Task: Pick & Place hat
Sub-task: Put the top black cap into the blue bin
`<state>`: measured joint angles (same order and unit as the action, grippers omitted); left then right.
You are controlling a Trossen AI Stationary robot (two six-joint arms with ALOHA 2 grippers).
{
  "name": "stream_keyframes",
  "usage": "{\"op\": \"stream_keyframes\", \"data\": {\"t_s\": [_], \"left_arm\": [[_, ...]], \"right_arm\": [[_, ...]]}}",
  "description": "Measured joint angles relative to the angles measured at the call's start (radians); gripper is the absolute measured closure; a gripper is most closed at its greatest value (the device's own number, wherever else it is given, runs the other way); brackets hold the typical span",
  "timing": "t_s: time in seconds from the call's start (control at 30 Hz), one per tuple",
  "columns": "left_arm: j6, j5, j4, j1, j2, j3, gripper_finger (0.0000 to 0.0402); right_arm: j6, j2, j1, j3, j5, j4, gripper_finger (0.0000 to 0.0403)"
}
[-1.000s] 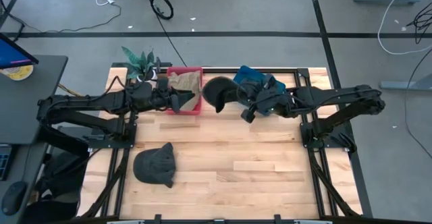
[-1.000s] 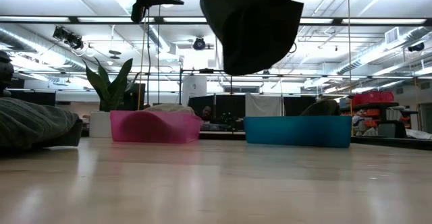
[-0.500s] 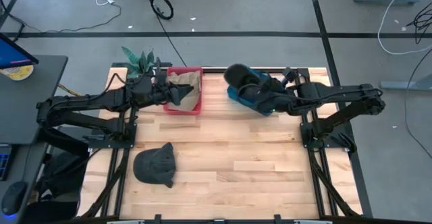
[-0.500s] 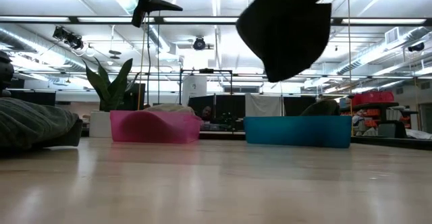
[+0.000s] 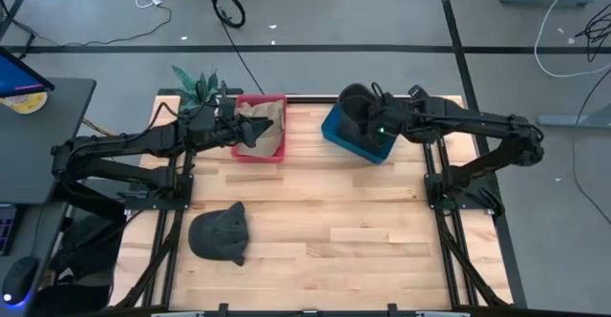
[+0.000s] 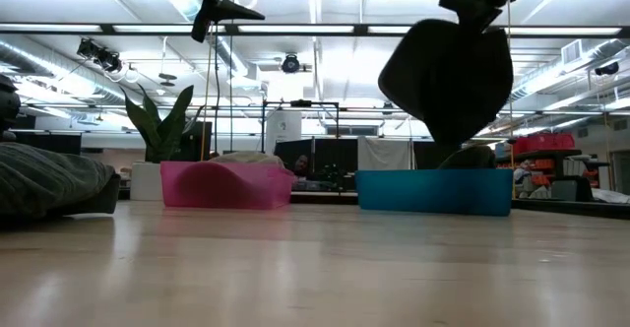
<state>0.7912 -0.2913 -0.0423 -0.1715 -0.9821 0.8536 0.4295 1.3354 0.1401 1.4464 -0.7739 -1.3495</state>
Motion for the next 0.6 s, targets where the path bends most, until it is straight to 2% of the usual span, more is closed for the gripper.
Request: {"op": "stream_keyframes", "data": {"t_s": [0.1,0.2,0.4,0.6], "left_arm": [[-0.003,0.000,-0.002,0.000,0.000,0.000,0.0220],[-0.032,0.000,-0.009,0.000,-0.001,0.000,0.0220],[-0.054,0.000,-0.008,0.000,-0.001,0.000,0.0220],[-0.071,0.000,-0.008,0.000,-0.001,0.000,0.0220]], "right_arm": [[-0.038,0.000,0.047,0.000,0.050,0.000,0.0388],[-0.080,0.000,0.078,0.000,0.050,0.001,0.0388],[-0.248,0.000,0.109,0.000,-0.126,0.071,0.0388],[-0.425,0.052,0.147,0.000,-0.177,0.159,0.0388]]}}
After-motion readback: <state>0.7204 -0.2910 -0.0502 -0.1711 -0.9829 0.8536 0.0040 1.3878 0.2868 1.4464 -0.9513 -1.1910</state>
